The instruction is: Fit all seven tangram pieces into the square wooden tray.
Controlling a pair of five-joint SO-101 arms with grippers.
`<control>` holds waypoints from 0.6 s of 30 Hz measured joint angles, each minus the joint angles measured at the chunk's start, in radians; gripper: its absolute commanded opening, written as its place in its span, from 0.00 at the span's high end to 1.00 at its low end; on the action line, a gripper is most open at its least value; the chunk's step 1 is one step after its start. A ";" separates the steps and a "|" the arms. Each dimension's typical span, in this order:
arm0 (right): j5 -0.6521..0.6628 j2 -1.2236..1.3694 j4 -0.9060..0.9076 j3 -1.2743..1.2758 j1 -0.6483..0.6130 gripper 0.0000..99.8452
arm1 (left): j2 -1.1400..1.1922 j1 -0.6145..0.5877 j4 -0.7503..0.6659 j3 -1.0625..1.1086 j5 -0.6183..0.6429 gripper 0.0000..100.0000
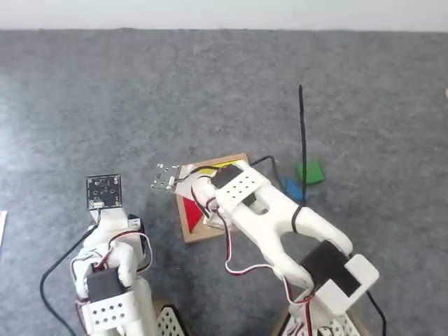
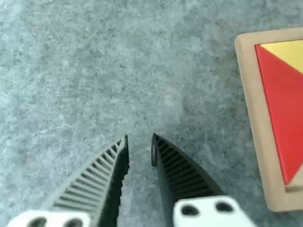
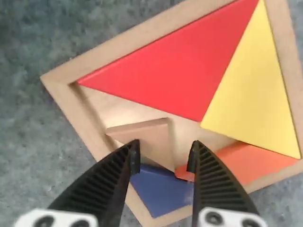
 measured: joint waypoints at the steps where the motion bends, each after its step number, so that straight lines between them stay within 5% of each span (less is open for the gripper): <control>1: 0.000 0.002 0.006 0.000 -0.003 0.82 | 0.000 0.000 0.000 0.000 0.000 0.92; 8: -0.005 0.003 0.038 -0.006 -0.025 0.82 | 0.000 0.000 0.000 0.000 0.000 0.92; 18: -0.193 0.015 0.034 -0.014 -0.120 0.82 | 0.000 0.000 0.000 0.000 0.000 0.92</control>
